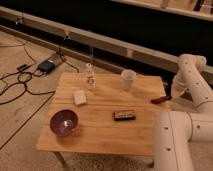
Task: Drag the pepper across the table
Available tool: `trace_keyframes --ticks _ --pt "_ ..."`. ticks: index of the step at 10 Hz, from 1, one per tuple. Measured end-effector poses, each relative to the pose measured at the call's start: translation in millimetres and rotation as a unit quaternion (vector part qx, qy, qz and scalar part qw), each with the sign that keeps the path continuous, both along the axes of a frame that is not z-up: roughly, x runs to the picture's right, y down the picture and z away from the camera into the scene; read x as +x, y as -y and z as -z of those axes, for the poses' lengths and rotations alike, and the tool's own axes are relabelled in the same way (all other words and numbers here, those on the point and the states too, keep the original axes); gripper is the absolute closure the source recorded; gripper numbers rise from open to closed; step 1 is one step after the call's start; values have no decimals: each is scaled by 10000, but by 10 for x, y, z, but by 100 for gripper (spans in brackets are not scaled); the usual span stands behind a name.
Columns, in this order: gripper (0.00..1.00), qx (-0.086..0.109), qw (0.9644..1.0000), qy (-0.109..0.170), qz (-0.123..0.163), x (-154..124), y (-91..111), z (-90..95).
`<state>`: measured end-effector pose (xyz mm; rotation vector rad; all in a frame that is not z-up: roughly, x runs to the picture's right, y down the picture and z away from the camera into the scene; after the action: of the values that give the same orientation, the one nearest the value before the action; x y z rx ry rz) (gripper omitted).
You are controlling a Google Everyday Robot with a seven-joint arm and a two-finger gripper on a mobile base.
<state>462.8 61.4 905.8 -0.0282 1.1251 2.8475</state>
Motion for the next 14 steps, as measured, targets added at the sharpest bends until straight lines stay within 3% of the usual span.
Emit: trace_keyframes --ticks 6,14 --pt "100 59 9994 -289 -170 205 -28 92" --pt "100 115 9993 -292 -214 277 -51 112"
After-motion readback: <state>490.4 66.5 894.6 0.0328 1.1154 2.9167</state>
